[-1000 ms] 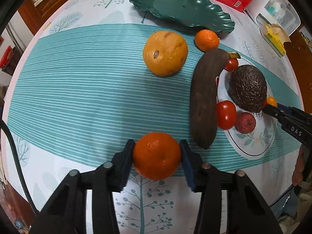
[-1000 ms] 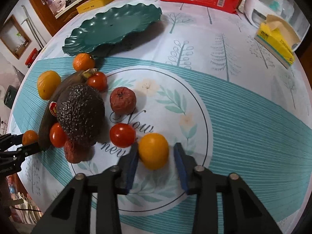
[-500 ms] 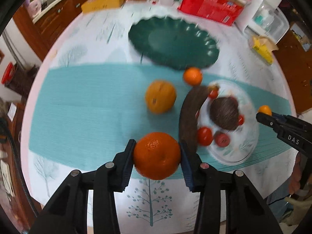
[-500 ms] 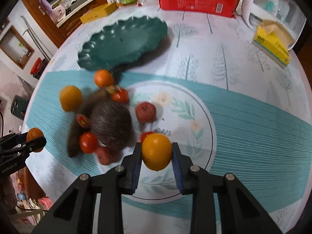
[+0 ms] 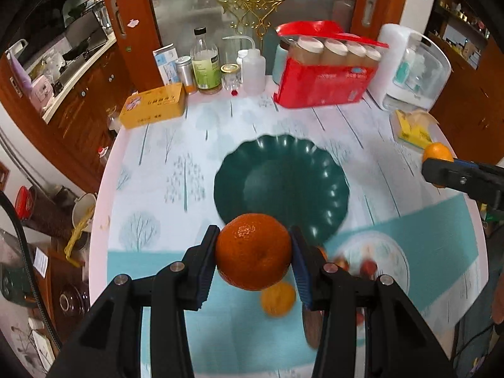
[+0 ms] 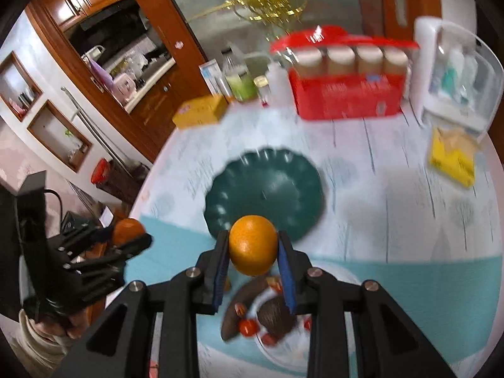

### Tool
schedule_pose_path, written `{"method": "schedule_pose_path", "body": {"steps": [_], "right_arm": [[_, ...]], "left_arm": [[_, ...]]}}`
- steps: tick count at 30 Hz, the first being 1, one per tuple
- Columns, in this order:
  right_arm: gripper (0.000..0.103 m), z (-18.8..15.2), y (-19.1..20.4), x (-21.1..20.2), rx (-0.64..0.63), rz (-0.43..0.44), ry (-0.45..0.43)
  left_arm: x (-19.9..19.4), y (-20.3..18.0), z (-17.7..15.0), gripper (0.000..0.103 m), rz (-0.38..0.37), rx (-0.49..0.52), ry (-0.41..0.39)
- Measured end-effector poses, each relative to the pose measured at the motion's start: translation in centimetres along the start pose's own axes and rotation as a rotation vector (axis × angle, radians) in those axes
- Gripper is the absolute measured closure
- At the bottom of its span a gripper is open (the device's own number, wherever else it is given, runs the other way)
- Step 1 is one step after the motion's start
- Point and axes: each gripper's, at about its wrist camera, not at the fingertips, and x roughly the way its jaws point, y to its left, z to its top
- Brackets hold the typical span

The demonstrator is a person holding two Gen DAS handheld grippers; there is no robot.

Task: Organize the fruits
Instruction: 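Carry both fruits to the green plate and release them there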

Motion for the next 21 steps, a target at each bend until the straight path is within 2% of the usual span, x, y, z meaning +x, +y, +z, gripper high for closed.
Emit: {"method": "schedule_pose_path", "body": {"steps": [3,6,12,19,21], "right_arm": [[0.073,2.2,0.0,3.7,-0.017,-0.03,0.031],[0.073,3.1,-0.9,8.8,-0.004,-0.055,0.095],[0.073,0.9,-3.4,17.9,0.0,-0.072,0.244],[0.072,-1.4,-4.6,23.5,-0.011,-0.136,0.325],[0.07,-1.3,-4.8,24.0,-0.02,-0.151,0.297]], "left_arm": [[2.7,0.4,2.2,0.061,-0.029,-0.009,0.009],[6.7,0.3,3.1,0.061,-0.04,-0.026,0.035],[14.7,-0.5,2.2,0.06,-0.068,-0.05,0.126],[20.8,-1.9,0.6,0.059,-0.033,-0.029,0.203],[21.7,-1.7,0.7,0.05,-0.01,-0.037,0.195]]}}
